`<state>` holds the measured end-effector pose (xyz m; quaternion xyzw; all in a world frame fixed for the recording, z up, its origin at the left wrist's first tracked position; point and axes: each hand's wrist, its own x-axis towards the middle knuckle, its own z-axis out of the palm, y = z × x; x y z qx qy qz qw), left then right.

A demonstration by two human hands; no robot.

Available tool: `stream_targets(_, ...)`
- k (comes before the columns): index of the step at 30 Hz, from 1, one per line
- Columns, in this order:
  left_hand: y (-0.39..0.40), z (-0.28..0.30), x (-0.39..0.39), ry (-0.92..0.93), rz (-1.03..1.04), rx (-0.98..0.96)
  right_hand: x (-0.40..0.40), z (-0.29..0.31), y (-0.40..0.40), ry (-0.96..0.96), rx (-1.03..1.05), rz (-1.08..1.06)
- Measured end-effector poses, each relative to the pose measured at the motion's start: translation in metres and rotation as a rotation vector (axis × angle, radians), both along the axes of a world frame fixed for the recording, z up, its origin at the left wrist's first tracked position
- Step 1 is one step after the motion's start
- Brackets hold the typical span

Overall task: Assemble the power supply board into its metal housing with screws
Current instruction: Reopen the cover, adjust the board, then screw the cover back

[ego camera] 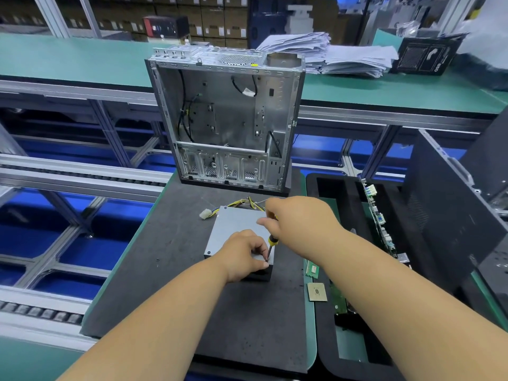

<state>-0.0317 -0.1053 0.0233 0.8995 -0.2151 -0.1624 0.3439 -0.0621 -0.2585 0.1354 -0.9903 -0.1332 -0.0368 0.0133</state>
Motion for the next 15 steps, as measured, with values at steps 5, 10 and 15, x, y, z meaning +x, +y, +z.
stream_targets(5,0.0,0.0011,0.0001,0.0,0.0,-0.026,-0.0037,-0.0022,-0.0011,0.03,0.135,0.009)
stream_targets(10,0.0002,0.0001,0.0,0.005,0.011,-0.012,-0.0007,0.0046,-0.0045,-0.008,0.116,0.045)
stream_targets(15,0.0003,0.0006,-0.0009,0.003,0.011,-0.003,-0.0014,-0.004,-0.0049,-0.015,0.045,-0.029)
